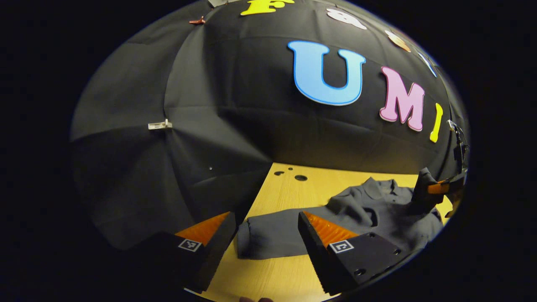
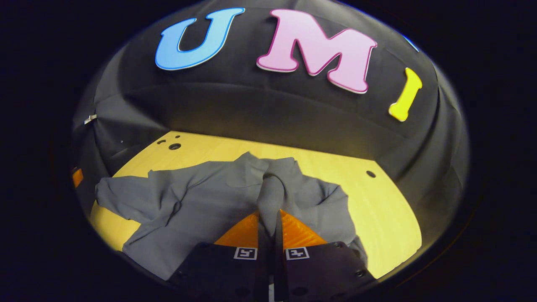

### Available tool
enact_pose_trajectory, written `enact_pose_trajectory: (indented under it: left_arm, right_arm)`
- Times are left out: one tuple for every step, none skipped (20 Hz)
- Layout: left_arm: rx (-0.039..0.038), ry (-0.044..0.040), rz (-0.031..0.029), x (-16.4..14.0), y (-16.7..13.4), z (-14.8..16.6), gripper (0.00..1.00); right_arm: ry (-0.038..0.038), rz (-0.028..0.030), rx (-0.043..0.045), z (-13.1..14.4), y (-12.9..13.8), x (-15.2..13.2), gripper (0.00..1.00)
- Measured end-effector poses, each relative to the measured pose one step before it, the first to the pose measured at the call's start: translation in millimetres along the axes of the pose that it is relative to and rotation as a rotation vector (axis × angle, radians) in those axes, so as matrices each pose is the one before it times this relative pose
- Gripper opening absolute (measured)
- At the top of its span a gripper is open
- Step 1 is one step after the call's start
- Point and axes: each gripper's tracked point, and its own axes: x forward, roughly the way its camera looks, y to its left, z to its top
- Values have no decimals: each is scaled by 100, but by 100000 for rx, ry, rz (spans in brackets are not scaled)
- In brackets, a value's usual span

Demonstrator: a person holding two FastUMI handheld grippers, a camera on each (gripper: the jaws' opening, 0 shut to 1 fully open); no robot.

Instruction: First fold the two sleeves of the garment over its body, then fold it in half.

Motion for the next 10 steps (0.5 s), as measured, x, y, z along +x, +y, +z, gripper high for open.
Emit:
enact_pose_trajectory:
  left_arm:
    - [27, 1794, 58, 432, 225, -569, 95]
    - [95, 1565, 9, 819, -42, -619, 95]
    - [122, 1469, 471, 897, 174, -540, 95]
    - [227, 1696, 250, 941, -40, -1101, 95]
    - [257, 1320, 585, 472, 9, -378, 95]
    - [197, 1363, 372, 556, 27, -451, 95]
    - [438, 1257, 649, 534, 156, -242, 95]
    - [493, 960, 673, 580, 387, -355, 95]
    - [359, 902, 312, 474, 193, -227, 95]
    - [200, 919, -137, 336, 90, -359, 95]
  right_arm:
    - [2215, 1250, 892, -592, 810, 484, 11]
    - [1839, 1674, 1252, -410, 899, 527, 12]
    - [1926, 1774, 1065, -621, 889, 567, 15]
    - [1708, 2528, 1331, -496, 1073, 373, 19]
    - [2547, 3672, 1815, -614, 1125, 157, 23]
    - [2559, 4636, 1926, -573, 1298, 21, 24]
    - [1248, 5862, 2219, -264, 1678, 2, 30]
    - [861, 5564, 1904, -185, 1434, -273, 33]
    - [837, 6288, 2157, -185, 1610, -126, 37]
    - [935, 6803, 2361, -251, 1604, -248, 45]
